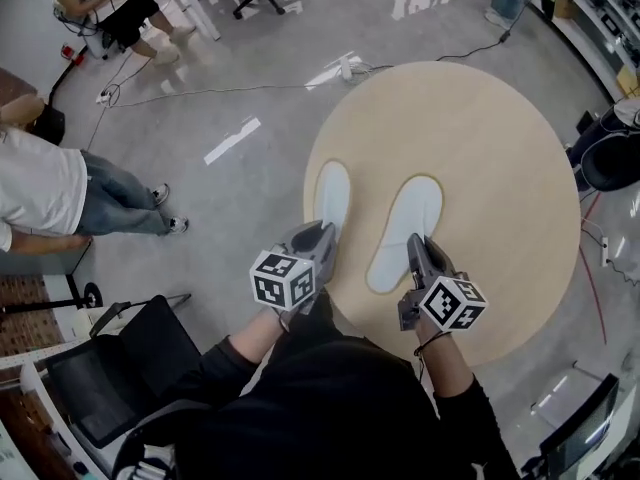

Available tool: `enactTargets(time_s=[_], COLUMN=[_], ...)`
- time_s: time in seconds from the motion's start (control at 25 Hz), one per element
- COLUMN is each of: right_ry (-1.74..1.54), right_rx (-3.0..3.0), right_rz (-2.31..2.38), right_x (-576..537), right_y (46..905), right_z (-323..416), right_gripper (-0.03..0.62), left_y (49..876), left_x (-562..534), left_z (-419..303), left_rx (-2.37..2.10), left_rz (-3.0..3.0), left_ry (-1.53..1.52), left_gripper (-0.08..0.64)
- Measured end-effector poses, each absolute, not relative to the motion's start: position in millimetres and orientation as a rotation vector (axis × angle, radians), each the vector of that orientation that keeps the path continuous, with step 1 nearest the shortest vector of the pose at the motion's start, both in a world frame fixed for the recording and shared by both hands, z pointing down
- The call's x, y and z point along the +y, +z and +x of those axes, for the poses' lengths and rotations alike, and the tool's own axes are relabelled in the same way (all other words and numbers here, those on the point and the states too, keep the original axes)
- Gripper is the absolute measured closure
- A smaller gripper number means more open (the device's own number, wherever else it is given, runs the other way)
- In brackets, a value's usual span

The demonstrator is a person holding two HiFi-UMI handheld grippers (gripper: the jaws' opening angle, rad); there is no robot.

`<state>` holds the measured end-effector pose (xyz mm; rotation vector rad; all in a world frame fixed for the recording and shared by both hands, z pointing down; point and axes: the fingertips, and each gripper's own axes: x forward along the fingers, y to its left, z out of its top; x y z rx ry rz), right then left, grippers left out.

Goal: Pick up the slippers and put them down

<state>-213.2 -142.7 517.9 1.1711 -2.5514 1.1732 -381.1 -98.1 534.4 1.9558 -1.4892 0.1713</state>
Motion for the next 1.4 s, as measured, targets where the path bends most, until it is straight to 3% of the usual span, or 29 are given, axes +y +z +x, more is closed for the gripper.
enactTargets(time_s=[0.28,1.4], right_ry=[1.287,1.232], right_rx=[-2.402,-2.211], right_rz=[1.327,1.122], right_x=[-170,-286], right_y=[546,681], right_z=[-265,-349], right_gripper=[0.561,0.56], left_y=[557,694], left_x=[-153,-289], left_z=[-435,-446], left_rx=[-1.354,-1.281], left_rz=[2.013,1.798], left_ry=[0.29,0.434], left_gripper=[0.526,0.526])
